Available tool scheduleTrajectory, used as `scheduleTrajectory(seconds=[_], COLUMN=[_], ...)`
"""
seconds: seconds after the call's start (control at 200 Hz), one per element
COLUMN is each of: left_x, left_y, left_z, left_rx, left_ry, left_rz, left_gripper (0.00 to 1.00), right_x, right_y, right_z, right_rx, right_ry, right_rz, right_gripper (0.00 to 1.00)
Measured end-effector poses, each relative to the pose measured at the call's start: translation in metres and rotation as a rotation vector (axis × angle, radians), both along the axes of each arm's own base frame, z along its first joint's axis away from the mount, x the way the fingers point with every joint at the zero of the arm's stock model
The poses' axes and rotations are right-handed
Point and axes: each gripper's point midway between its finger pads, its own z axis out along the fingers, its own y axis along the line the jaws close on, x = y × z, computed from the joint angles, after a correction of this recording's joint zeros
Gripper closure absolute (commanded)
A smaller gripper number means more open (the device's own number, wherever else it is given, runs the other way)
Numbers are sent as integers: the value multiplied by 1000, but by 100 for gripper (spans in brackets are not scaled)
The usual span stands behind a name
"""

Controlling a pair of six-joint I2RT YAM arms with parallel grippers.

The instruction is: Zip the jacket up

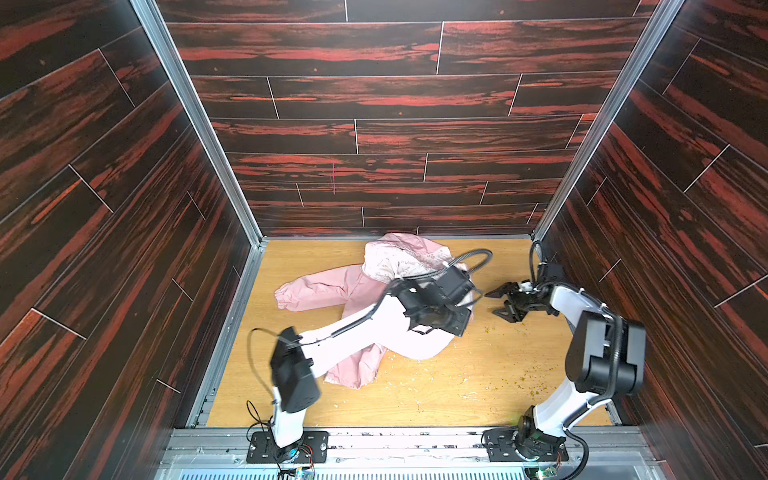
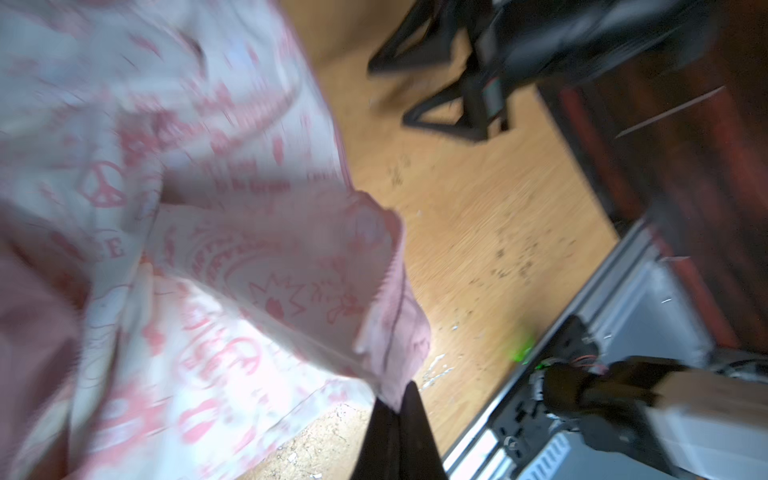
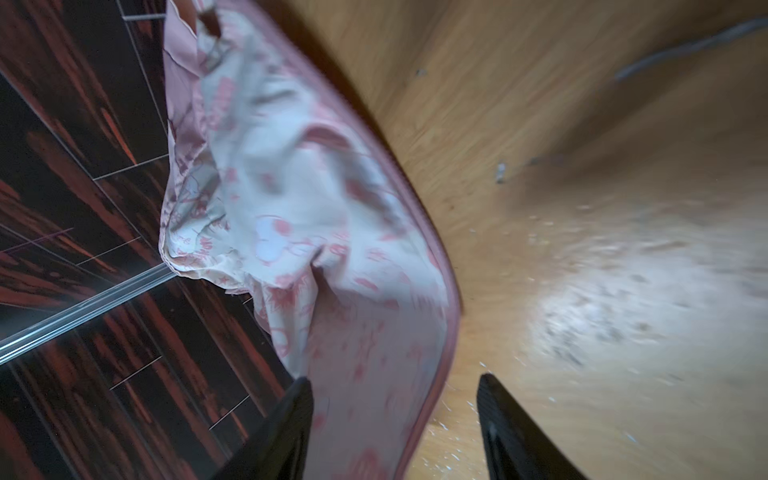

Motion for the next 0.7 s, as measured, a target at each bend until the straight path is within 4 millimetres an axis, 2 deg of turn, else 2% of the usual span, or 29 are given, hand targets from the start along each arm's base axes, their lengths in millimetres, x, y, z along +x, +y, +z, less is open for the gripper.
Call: scheduleTrajectory(seconds=[0.08, 0.22, 0.316, 0.431, 0.701], left_x=[-1, -2, 0, 4, 19], left_y=[8, 19, 25, 36, 77], left_z=[13, 14, 18, 30, 62], left_rx=[-34, -36, -41, -63, -145], left_ry=[-12, -6, -7, -24, -66], left_rz=[24, 58, 82, 119, 235], left_gripper=[100, 100, 100, 100, 100], right_x=[11, 37, 46, 48, 45], right_y=[11, 28, 36, 41, 30], right_z=[-3, -3, -8, -20, -33], right_rx=[22, 48, 59, 42, -36], right_ry=[5, -23, -22, 7, 29], right_rz=[6, 18, 17, 12, -16], right_gripper=[25, 25, 26, 28, 25])
